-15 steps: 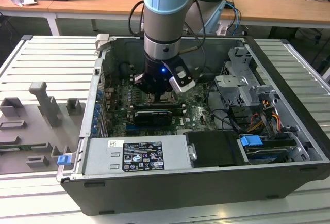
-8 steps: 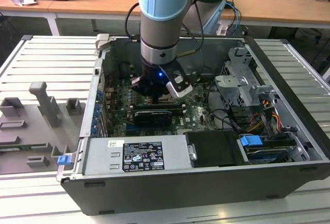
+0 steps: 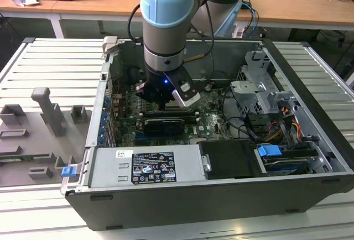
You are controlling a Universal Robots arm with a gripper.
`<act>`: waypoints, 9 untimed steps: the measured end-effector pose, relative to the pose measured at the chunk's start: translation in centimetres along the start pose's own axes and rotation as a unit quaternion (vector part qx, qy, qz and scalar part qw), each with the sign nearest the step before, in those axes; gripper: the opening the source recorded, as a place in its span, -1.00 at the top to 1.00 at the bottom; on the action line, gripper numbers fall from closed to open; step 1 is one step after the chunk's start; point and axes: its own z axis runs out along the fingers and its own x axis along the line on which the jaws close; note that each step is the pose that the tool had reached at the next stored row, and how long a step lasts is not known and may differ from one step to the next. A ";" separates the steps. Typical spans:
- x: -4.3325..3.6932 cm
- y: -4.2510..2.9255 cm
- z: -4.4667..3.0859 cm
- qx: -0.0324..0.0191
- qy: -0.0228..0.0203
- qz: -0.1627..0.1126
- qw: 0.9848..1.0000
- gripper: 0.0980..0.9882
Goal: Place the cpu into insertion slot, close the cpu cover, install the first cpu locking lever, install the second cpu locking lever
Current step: 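Install the second cpu locking lever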
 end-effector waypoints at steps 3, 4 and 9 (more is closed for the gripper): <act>0.50 -0.44 -0.04 -0.004 -0.001 0.000 1.000 0.98; 0.53 -0.55 0.02 -0.006 -0.002 0.000 1.000 0.98; 0.70 -0.70 0.57 -0.014 -0.002 0.000 1.000 0.98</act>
